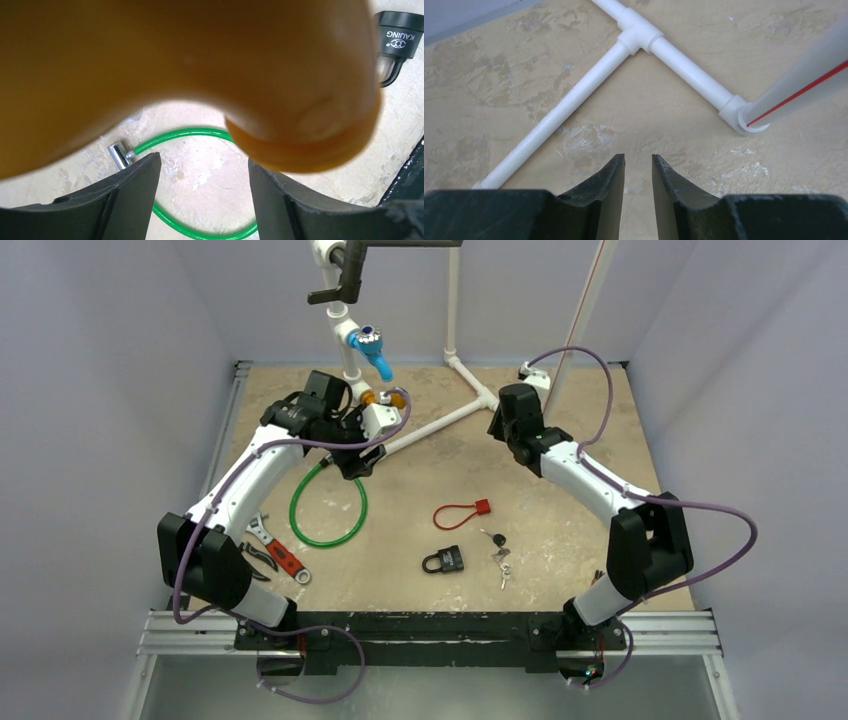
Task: Unlock with the key
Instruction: Move the distractor to the center of the board.
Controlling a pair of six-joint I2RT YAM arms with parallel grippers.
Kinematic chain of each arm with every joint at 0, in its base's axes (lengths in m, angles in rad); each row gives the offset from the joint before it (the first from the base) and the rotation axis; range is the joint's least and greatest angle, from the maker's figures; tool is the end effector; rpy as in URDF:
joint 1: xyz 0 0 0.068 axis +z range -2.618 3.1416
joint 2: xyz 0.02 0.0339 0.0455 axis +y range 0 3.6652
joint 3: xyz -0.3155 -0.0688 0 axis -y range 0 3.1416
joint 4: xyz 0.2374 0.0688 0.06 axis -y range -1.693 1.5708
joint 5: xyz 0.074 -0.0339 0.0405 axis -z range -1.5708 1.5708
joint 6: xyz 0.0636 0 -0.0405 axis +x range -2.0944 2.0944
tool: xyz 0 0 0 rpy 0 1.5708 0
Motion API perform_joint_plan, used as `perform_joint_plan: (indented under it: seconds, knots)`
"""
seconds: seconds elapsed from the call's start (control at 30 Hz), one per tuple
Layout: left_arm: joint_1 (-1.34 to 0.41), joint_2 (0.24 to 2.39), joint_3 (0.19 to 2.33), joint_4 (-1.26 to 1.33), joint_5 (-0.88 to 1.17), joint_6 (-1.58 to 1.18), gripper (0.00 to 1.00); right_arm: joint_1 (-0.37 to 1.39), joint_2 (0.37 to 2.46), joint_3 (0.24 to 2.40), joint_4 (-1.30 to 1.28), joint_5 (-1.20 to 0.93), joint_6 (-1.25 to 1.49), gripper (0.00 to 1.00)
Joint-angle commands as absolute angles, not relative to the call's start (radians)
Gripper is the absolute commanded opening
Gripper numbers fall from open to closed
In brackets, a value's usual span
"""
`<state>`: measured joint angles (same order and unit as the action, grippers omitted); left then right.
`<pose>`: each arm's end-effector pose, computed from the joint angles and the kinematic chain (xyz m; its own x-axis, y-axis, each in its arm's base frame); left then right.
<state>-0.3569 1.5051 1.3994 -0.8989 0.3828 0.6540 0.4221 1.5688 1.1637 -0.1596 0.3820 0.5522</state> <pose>0.2850 -0.1316 0.3507 -0.3162 0.7202 -0.6175 0.8873 0.4549 0.0762 0.3505 0.1314 0.3194 -0.4644 0.3250 -0.8238 0.1770 0.9455 0.2733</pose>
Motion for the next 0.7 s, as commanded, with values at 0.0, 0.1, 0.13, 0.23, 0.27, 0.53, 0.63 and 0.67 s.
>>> perform_joint_plan:
  seconds: [0.0, 0.1, 0.13, 0.23, 0.27, 0.53, 0.63, 0.67]
  knots:
    - [-0.321, 1.587, 1.464, -0.74, 0.256, 0.639, 0.65, 0.421, 1.558, 1.202, -0.073, 0.505, 0.527, 0.26]
    - [-0.321, 1.589, 1.449, -0.716, 0.242, 0.639, 0.65, 0.415, 1.569, 1.195, -0.069, 0.52, 0.527, 0.25]
    - [-0.321, 1.591, 1.442, -0.705, 0.227, 0.636, 0.65, 0.416, 1.566, 1.186, -0.071, 0.519, 0.532, 0.25]
    - [-0.321, 1.598, 1.431, -0.706, 0.184, 0.629, 0.63, 0.416, 1.527, 1.124, -0.056, 0.492, 0.549, 0.24]
    - [-0.319, 1.596, 1.42, -0.7, 0.168, 0.622, 0.62, 0.414, 1.511, 1.094, -0.049, 0.495, 0.556, 0.24]
    - [-0.298, 1.513, 1.315, -0.658, 0.141, 0.575, 0.61, 0.417, 1.329, 0.972, -0.061, 0.704, 0.602, 0.36]
    - [-0.298, 1.469, 1.291, -0.664, 0.168, 0.555, 0.61, 0.414, 1.249, 0.944, -0.04, 0.758, 0.572, 0.69]
    - [-0.298, 1.458, 1.289, -0.675, 0.182, 0.547, 0.61, 0.414, 1.231, 0.929, -0.015, 0.765, 0.54, 0.81]
